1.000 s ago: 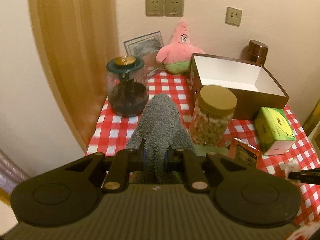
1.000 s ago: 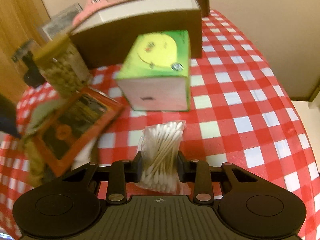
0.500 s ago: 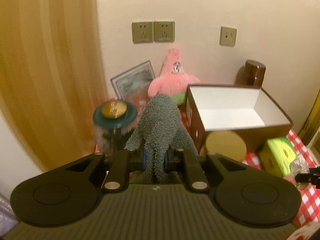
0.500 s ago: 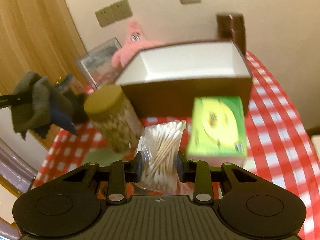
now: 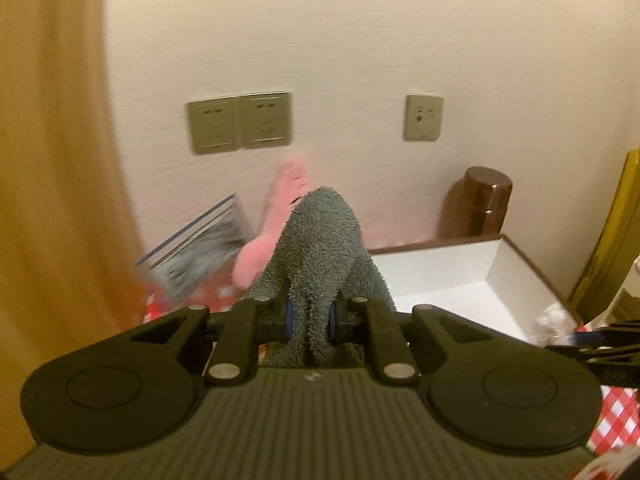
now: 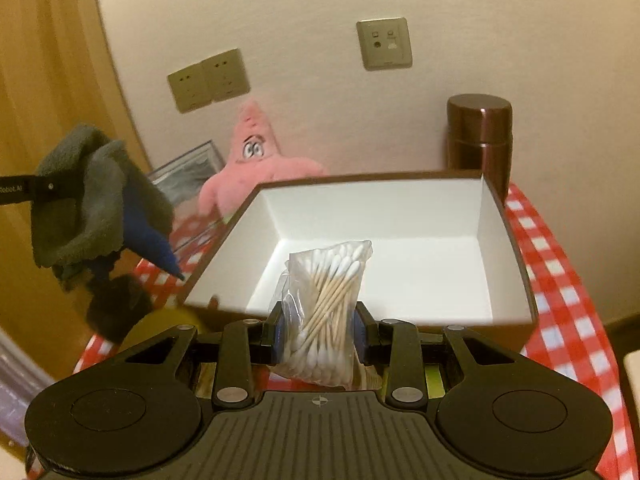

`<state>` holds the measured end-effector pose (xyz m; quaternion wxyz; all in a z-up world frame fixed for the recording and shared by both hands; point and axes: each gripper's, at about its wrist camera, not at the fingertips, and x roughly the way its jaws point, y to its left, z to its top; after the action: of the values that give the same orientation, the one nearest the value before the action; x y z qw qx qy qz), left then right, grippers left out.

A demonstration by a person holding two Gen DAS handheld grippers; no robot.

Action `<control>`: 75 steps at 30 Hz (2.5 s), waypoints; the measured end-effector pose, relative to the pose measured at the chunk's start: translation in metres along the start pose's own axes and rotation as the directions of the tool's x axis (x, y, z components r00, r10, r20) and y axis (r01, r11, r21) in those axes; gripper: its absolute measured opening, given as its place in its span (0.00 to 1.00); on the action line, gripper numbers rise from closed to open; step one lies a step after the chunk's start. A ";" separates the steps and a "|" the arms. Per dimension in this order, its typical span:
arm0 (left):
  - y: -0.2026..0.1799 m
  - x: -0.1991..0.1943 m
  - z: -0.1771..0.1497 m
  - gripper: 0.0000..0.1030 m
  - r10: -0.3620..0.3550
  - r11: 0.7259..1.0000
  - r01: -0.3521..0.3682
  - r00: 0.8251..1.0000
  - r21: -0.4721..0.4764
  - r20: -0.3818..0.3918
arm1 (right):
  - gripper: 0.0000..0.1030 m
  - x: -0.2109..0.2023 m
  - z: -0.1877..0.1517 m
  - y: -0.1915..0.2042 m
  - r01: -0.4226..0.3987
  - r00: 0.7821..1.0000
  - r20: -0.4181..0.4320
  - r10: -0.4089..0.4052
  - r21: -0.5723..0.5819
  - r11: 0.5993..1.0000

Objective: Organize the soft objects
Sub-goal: 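Release the grey cloth into the white box while the right tool carries the swab bag there, then open the right tool to drop the swab bag into the white box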

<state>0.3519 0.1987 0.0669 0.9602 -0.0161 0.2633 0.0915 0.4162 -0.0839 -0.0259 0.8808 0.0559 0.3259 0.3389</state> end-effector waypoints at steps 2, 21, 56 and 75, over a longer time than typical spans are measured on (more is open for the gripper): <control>-0.003 0.019 0.009 0.13 -0.035 0.999 0.035 0.999 0.007 0.003 | 0.33 0.012 0.010 -0.006 0.007 1.000 0.012 -0.007 0.009 1.000; -0.055 0.153 0.013 0.32 -0.182 0.983 0.184 0.972 0.002 -0.146 | 0.33 0.078 0.035 -0.056 0.068 0.997 -0.034 -0.065 0.083 0.994; -0.023 0.066 -0.029 0.53 -0.132 0.991 0.122 0.968 -0.060 -0.211 | 0.74 0.014 0.027 -0.048 0.003 0.998 0.064 -0.010 0.116 0.993; -0.022 -0.054 -0.104 0.59 -0.094 0.991 0.065 0.963 -0.119 -0.254 | 0.76 -0.071 -0.054 -0.006 -0.076 0.995 -0.055 0.077 0.027 0.997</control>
<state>0.2580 0.1599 0.0044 0.9182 -0.0912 0.3801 0.0643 0.3465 -0.1402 -0.0320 0.8569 0.0698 0.3523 0.3697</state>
